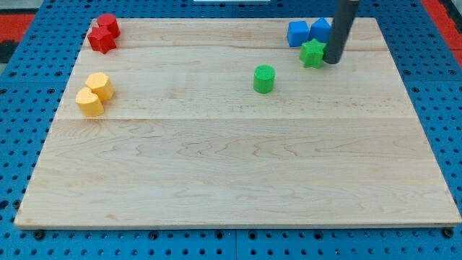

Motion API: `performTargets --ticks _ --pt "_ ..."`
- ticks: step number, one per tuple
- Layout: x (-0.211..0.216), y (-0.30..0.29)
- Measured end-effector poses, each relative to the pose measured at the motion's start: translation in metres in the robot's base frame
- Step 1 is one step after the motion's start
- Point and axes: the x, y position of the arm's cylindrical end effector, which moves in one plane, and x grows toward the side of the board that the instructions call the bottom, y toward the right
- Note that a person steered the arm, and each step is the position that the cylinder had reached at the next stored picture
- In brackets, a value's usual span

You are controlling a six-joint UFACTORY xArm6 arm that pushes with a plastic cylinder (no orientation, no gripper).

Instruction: Move the green circle closer to the green star

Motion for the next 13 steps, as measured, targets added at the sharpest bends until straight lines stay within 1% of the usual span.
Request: performTargets --ticks 1,2,3,4,5,6,11,12,13 --pt "0.025 0.045" --pt "0.059 0.035" --pt "0.094 -0.001" --pt "0.114 -0.069" --pt "0.115 -0.117" --pt "0.115 -0.135" --pt "0.107 -0.136" --pt "0.079 -0.123" --pt "0.077 -0.155"
